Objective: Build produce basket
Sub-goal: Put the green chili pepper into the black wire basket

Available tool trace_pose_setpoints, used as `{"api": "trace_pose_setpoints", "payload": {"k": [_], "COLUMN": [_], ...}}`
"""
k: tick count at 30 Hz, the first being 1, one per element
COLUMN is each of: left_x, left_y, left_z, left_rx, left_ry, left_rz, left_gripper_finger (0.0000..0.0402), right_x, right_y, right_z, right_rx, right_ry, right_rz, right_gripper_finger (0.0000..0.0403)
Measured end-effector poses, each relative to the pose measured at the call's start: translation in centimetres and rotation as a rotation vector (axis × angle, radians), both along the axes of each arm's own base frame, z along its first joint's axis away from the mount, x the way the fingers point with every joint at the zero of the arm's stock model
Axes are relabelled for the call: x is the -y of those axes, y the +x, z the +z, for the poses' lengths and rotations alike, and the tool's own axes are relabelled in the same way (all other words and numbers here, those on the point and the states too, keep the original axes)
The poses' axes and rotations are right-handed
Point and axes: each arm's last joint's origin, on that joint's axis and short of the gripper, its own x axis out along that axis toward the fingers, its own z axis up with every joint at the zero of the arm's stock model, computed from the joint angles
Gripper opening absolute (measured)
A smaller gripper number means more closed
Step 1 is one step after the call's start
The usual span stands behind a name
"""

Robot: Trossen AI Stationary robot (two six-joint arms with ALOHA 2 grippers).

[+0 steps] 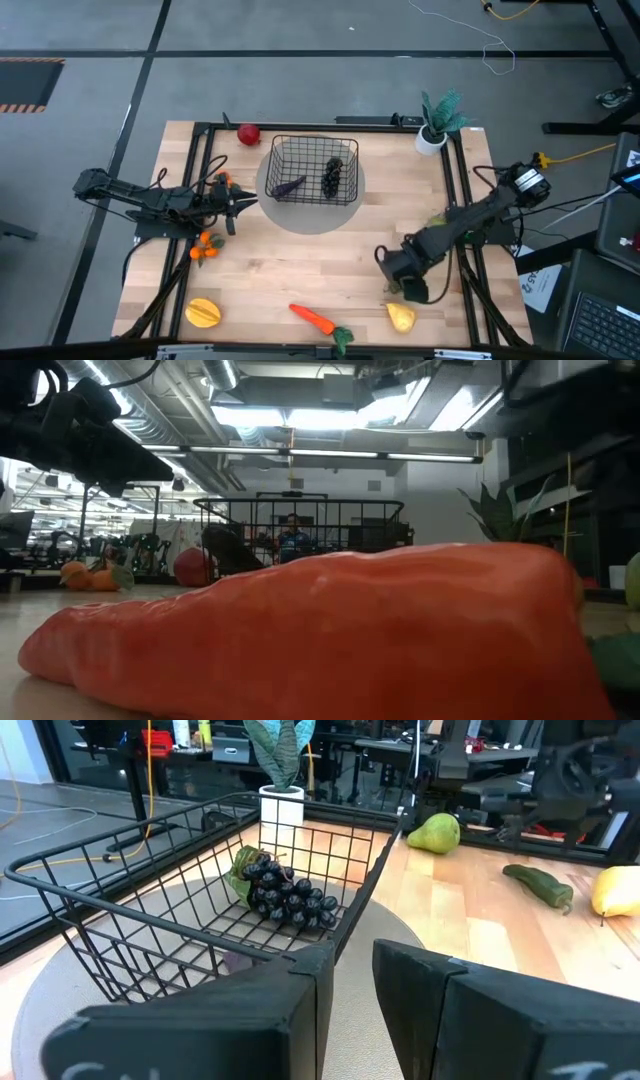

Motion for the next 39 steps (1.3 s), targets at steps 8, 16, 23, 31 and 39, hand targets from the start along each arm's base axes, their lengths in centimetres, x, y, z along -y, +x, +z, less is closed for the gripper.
{"api": "trace_pose_setpoints", "payload": {"k": [8,16,23,31,39], "left_x": [0.0,0.0,0.0,0.0,0.0], "left_y": [0.0,0.0,0.0,0.0,0.0], "left_z": [0.0,0.0,0.0,0.0,0.0], "left_rx": [0.0,0.0,0.0,0.0,0.0], "left_ry": [0.0,0.0,0.0,0.0,0.0], "left_rz": [0.0,0.0,0.0,0.0,0.0], "left_gripper_finger": [0.0064,0.0064,0.0064,0.0064,0.0064], "right_x": [-0.7,-1.0,-1.2,-1.1,-1.1], "right_y": [-1.5,-1.1,-0.7,-0.5,-0.5], "right_z": [-2.4,-3.3,-5.4,-5.9,-6.0], "right_rx": [0.055,0.095,0.04,0.046,0.052], "right_ry": [-0.061,-0.074,-0.119,-0.179,-0.19], "right_rz": [0.069,0.255,0.29,0.355,0.357], "right_gripper_finger": [0.0274,0.0274,0.0274,0.0272,0.0252]}}
